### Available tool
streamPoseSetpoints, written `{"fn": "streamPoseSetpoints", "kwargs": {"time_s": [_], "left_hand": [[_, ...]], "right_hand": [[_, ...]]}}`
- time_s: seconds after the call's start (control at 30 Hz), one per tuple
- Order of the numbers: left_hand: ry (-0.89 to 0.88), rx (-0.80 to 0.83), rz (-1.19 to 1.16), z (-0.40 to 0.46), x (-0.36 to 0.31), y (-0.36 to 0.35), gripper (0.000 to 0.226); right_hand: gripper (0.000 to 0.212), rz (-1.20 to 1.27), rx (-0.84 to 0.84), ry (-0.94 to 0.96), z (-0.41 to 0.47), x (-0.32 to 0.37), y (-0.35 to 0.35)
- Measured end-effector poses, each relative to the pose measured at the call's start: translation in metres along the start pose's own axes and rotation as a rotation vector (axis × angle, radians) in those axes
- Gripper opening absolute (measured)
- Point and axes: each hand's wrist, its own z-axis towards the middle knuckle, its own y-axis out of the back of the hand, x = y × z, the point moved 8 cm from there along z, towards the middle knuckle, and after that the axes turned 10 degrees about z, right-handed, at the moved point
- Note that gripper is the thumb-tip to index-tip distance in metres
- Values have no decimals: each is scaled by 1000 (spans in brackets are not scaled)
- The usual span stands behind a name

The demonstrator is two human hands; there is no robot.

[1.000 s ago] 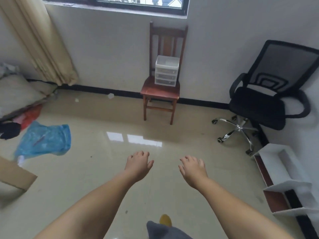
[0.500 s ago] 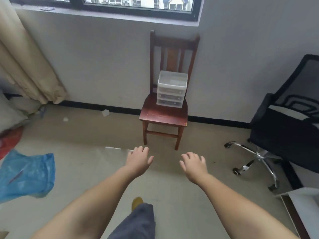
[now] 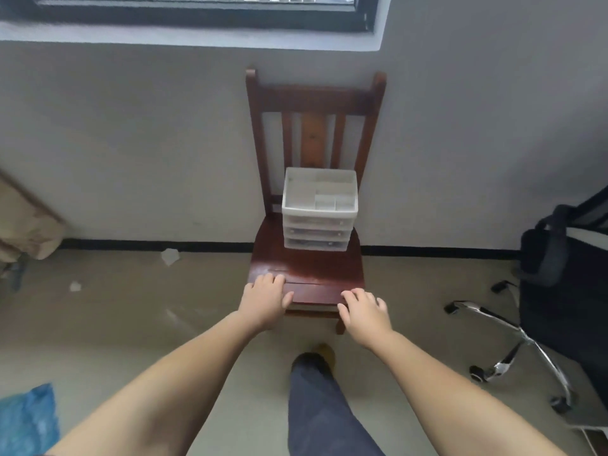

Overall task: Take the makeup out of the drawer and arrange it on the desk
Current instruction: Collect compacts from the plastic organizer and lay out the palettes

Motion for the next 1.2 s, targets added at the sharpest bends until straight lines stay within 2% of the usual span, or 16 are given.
{"fn": "streamPoseSetpoints", "kwargs": {"time_s": [0.2, 0.37, 0.43, 0.57, 0.63, 0.7, 0.77, 0.9, 1.03, 1.2], "left_hand": [[43, 14, -47, 130, 10, 16, 42], [-60, -33, -72, 219, 12, 16, 51], [-137, -37, -45, 243, 11, 7, 57], [-207, 45, 63, 269, 13, -29, 60], [-246, 42, 127, 272, 14, -42, 63], [-280, -27, 136, 271, 13, -41, 66], [-290, -101, 129, 271, 13, -39, 67], [-306, -133, 139, 271, 10, -39, 65], [-323, -76, 206, 271, 12, -44, 66], [-340, 9, 238, 271, 16, -53, 68]], "right_hand": [[41, 159, 121, -16, 143, 1, 19], [40, 625, 118, -204, 238, 1, 11], [39, 909, 90, -397, 263, 0, -4], [35, 1743, -36, -824, 292, 2, -43], [28, 2030, -162, -917, 304, 3, -53], [25, 2210, -273, -944, 314, 4, -57], [25, 2292, -330, -954, 319, 5, -60], [22, 2337, -339, -974, 320, 5, -64], [21, 2423, -354, -956, 320, 11, -68], [39, 2428, -382, -995, 320, 8, -75]]}}
